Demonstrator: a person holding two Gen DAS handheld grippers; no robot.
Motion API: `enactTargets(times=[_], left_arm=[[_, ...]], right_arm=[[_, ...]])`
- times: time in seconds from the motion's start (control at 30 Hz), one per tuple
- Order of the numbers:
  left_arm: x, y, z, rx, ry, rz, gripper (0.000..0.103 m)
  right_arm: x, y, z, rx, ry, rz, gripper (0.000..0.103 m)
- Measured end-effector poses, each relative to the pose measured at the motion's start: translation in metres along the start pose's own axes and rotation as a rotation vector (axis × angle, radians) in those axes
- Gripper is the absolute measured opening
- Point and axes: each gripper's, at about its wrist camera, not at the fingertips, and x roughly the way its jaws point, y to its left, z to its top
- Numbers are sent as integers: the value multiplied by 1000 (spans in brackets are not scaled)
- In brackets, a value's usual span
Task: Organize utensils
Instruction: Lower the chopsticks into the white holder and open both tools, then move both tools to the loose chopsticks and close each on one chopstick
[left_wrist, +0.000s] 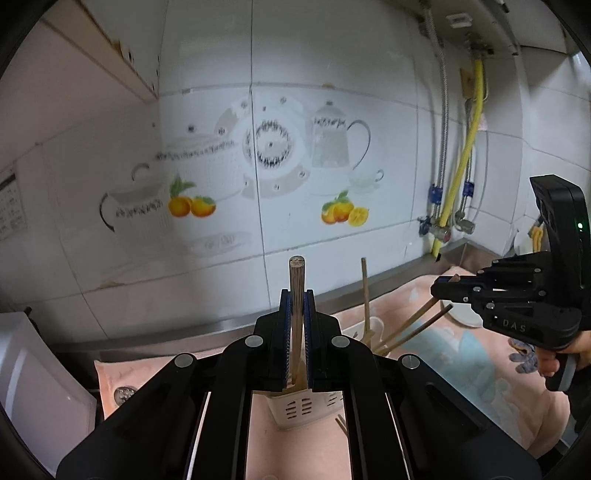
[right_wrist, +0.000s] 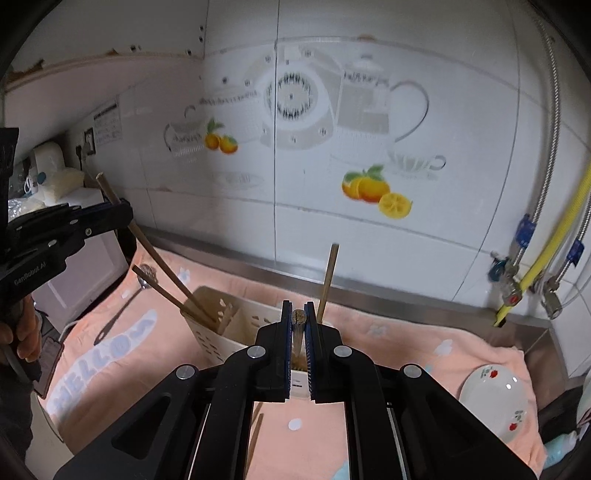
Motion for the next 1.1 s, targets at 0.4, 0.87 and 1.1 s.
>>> enactTargets(times=[0.4, 0.87, 1.1], left_arm=[[32, 11, -24, -36, 90, 6, 8], [-12, 2, -58, -48, 46, 44, 49], [-22, -7, -102, -78, 84, 30, 61]], right_arm=[[17, -7, -10, 36, 17, 5, 12], [-33, 16, -69, 22, -61, -8, 30], [-26, 33, -141, 48, 19, 13, 30]])
